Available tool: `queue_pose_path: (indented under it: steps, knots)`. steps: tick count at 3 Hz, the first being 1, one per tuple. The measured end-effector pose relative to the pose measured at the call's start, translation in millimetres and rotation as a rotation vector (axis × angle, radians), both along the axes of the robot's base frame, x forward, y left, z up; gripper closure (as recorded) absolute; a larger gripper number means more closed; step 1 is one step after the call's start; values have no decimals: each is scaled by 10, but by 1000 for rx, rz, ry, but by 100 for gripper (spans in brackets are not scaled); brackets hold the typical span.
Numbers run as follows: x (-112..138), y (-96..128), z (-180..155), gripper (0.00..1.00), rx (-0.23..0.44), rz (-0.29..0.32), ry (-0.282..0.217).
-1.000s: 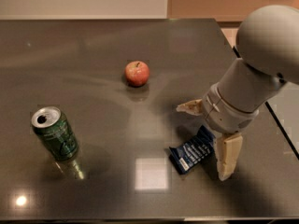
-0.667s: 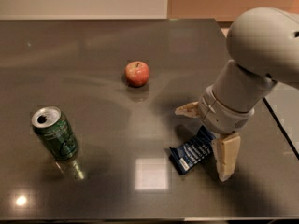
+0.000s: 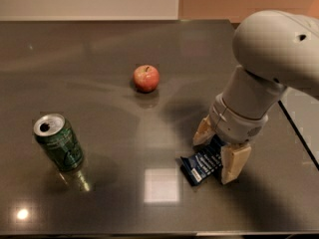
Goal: Move rxbar blueberry near apple
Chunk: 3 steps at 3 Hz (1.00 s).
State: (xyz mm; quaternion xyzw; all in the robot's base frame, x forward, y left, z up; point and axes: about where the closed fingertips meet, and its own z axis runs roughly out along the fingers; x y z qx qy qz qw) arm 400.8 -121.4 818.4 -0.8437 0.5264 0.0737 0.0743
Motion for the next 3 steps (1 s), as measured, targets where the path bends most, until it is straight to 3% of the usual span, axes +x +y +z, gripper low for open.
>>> queue_pose_path:
  steps: [2,3]
  knots:
    - [5,-7,69,87,-3,-1,2]
    - [178,-31,196,100,-9,-58,-8]
